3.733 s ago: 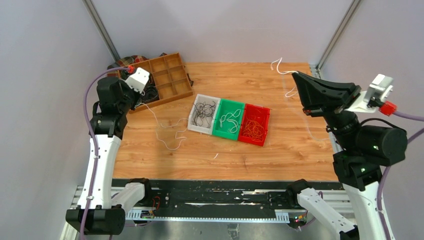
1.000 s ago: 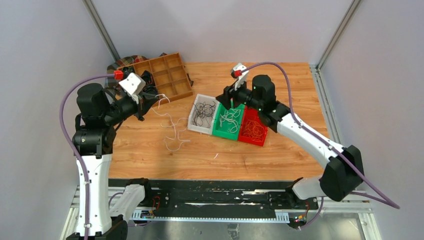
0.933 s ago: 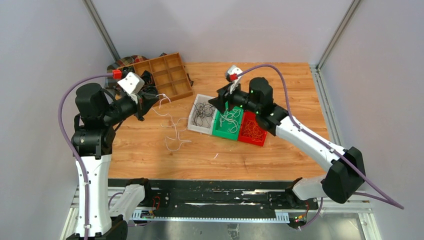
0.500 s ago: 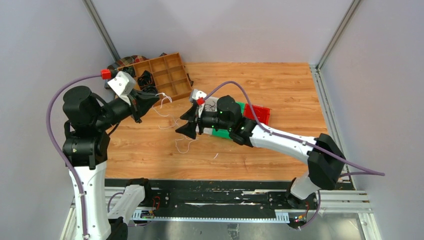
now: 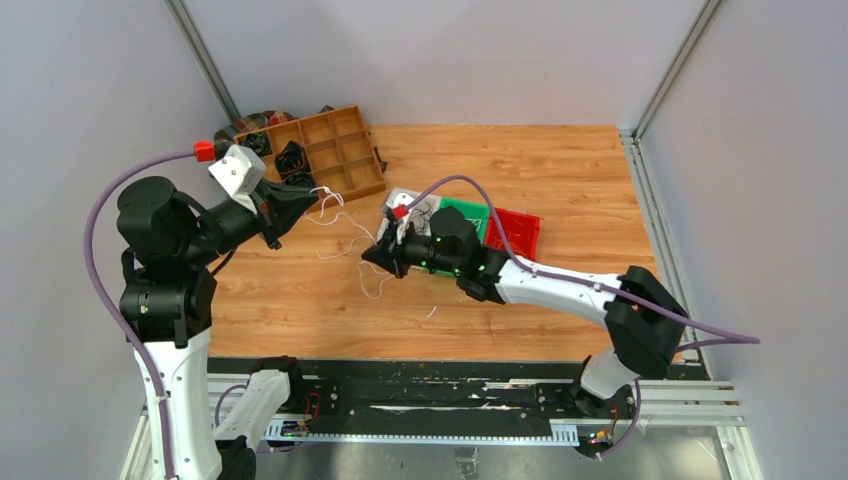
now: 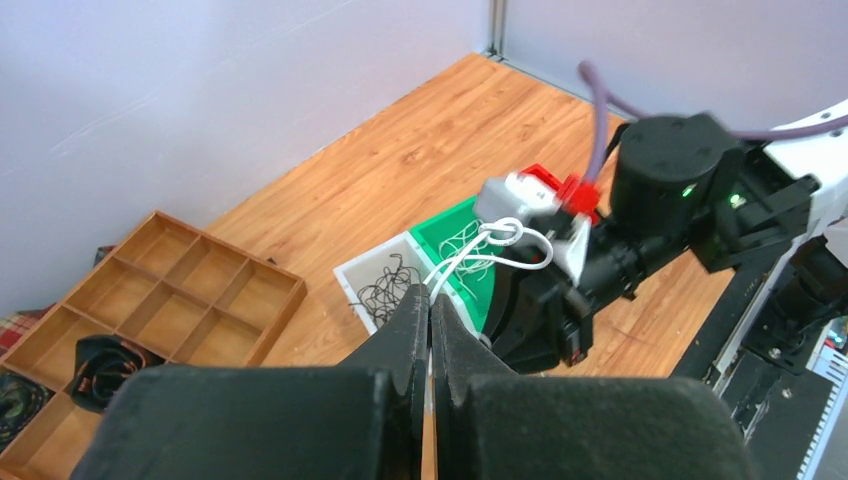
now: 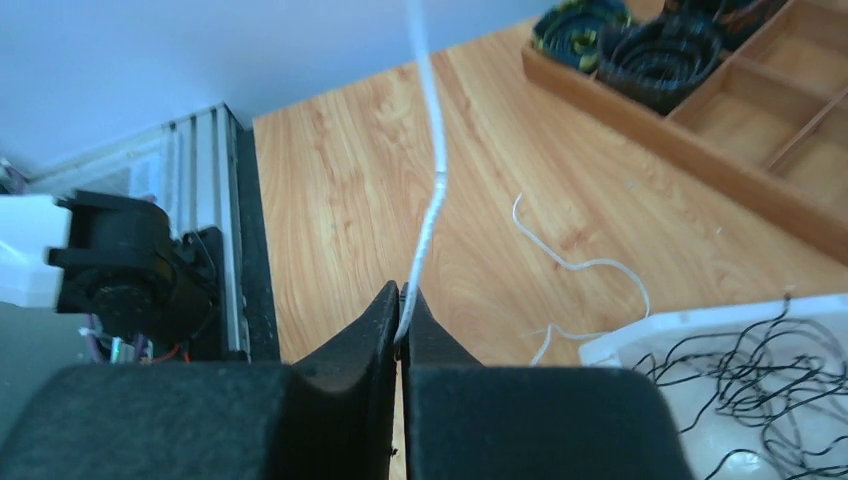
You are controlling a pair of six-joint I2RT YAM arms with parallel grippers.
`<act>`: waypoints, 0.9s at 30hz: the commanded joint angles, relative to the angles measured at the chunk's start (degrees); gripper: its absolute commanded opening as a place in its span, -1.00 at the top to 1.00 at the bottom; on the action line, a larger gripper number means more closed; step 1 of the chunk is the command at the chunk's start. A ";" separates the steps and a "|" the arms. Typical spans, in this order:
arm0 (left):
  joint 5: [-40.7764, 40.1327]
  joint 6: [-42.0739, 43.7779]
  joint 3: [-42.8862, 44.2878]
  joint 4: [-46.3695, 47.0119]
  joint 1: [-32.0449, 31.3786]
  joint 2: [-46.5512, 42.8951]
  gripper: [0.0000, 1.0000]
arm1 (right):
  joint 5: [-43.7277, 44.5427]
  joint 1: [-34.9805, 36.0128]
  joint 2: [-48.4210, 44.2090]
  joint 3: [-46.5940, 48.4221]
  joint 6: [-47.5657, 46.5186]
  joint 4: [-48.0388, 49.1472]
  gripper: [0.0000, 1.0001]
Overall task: Untangle the cables
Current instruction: Place the cable in the bin.
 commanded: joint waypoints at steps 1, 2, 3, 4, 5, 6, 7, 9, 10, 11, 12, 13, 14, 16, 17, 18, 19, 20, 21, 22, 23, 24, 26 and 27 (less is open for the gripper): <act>1.63 -0.90 0.43 0.19 -0.10 -0.32 0.99 | 0.70 -2.15 -7.83 2.05 1.33 1.15 0.97; 1.98 -0.88 0.37 0.25 -0.11 -0.53 0.99 | -0.23 -2.33 -8.68 3.30 0.40 -0.66 0.86; 2.29 -0.85 0.28 0.26 -0.06 -0.71 0.99 | -1.83 -2.36 -9.29 4.47 -1.19 -2.95 0.78; 2.44 -0.80 0.24 0.25 -0.08 -0.97 0.99 | -2.70 -2.36 -9.79 5.56 -2.18 -4.96 0.79; 2.47 -0.79 -0.03 0.20 -0.06 -1.11 0.99 | -2.60 -2.34 -10.36 6.11 -2.51 -6.05 0.87; 2.40 -0.78 -0.27 0.21 -0.08 -1.20 0.99 | -1.98 -2.36 -11.21 6.31 -3.03 -6.30 0.97; 2.32 -0.67 -0.51 0.19 -0.06 -1.29 0.99 | -0.95 -2.37 -12.25 6.43 -3.37 -6.13 0.99; 2.34 -0.59 -0.90 0.22 -0.06 -1.25 0.99 | 0.55 -2.60 -13.91 7.82 -4.42 -6.48 0.99; 2.42 -0.69 -0.91 0.26 -0.09 -1.18 0.99 | 0.93 -2.78 -14.60 9.10 -5.13 -7.39 0.99; 2.47 -0.87 -0.76 0.22 -0.07 -1.15 0.99 | 1.29 -3.07 -15.09 10.85 -5.98 -8.61 0.99; 2.47 -0.92 -0.68 0.23 -0.06 -1.07 0.99 | 1.59 -3.52 -15.41 12.95 -6.67 -10.17 0.99; 2.54 -1.01 -0.51 0.24 -0.08 -0.93 0.99 | 1.61 -4.03 -15.60 15.33 -7.24 -11.65 0.99; 2.56 -1.14 -0.37 0.34 -0.06 -0.84 0.99 | 1.60 -4.62 -15.72 17.46 -7.56 -13.12 0.99; 2.50 -2.20 -0.39 0.89 -0.06 -0.64 0.99 | 1.08 -6.10 -15.69 22.23 -7.70 -15.98 0.99; 2.49 -3.09 -0.58 1.39 -0.08 -0.62 0.93 | 0.93 -6.85 -15.70 23.84 -7.82 -17.07 0.99; 2.55 -3.89 -0.92 2.02 -0.07 -0.61 0.81 | 0.82 -7.52 -15.75 25.17 -8.21 -17.98 0.99; 2.56 -4.50 -1.32 2.59 -0.13 -0.54 0.74 | 0.96 -8.10 -15.79 26.25 -8.67 -19.00 0.99; 2.49 -4.83 -1.63 3.03 -0.15 -0.44 0.71 | 1.18 -8.92 -15.88 26.93 -8.86 -19.57 0.99; 2.41 -4.96 -1.76 3.17 -0.15 -0.36 0.64 | 1.12 -10.01 -16.21 27.33 -8.84 -19.69 0.99; 2.12 -4.97 -1.78 3.18 -0.14 -0.28 0.48 | 1.12 -11.07 -16.70 27.69 -8.54 -19.57 0.99; 1.86 -4.91 -1.85 3.20 -0.17 -0.19 0.30 | 1.01 -12.08 -17.14 28.07 -8.02 -19.22 0.99; 1.70 -4.80 -1.87 3.30 -0.15 -0.15 0.19 | 0.76 -13.05 -17.44 28.81 -7.57 -18.80 0.99; 1.51 -4.43 -1.93 3.27 -0.19 -0.17 -0.04 | -0.20 -15.03 -17.26 32.00 -6.98 -18.97 0.99; 1.39 -4.32 -2.00 3.27 -0.15 -0.25 -0.20 | -0.44 -15.81 -16.80 34.09 -7.07 -19.68 0.99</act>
